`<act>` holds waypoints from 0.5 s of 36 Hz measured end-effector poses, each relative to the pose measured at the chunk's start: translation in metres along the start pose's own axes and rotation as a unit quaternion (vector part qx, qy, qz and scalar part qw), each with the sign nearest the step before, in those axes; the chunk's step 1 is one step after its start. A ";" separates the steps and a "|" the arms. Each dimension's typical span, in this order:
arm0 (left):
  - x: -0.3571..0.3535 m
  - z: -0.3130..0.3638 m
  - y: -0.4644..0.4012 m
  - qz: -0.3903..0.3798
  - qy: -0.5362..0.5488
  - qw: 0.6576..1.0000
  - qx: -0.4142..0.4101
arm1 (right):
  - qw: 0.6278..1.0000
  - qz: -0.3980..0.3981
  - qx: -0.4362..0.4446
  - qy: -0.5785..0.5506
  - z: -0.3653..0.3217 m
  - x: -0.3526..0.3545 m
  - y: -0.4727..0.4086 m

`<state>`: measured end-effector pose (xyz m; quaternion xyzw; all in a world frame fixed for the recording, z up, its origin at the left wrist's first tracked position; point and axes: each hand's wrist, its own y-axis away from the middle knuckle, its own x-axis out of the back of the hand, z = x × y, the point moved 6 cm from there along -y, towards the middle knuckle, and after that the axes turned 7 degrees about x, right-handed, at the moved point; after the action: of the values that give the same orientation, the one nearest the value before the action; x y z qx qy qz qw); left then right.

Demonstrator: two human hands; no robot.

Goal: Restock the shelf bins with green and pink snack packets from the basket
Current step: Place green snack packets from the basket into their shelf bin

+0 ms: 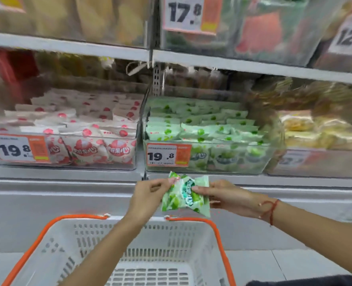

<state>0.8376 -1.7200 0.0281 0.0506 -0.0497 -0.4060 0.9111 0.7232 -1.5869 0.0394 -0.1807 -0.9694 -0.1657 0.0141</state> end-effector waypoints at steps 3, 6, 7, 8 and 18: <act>-0.017 0.010 0.000 0.013 0.093 0.995 0.016 | 0.996 0.062 0.056 0.011 -0.018 0.020 0.009; -0.035 0.017 0.005 -0.010 0.181 0.982 0.041 | 0.983 0.135 0.110 0.052 -0.033 0.032 0.016; -0.039 0.019 0.006 -0.011 0.199 0.979 0.044 | 0.978 0.148 0.127 0.073 -0.039 0.032 0.018; -0.042 0.023 0.008 -0.014 0.212 0.976 0.043 | 0.974 0.148 0.145 0.094 -0.047 0.031 0.019; 0.005 0.129 -0.010 -0.028 -0.099 0.983 -0.153 | 0.910 0.161 0.284 0.255 -0.166 0.035 0.024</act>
<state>0.8166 -1.7370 0.1546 -0.1287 -0.0759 -0.4371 0.8869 0.6934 -1.6076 0.2073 -0.2746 -0.8967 0.0810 0.3376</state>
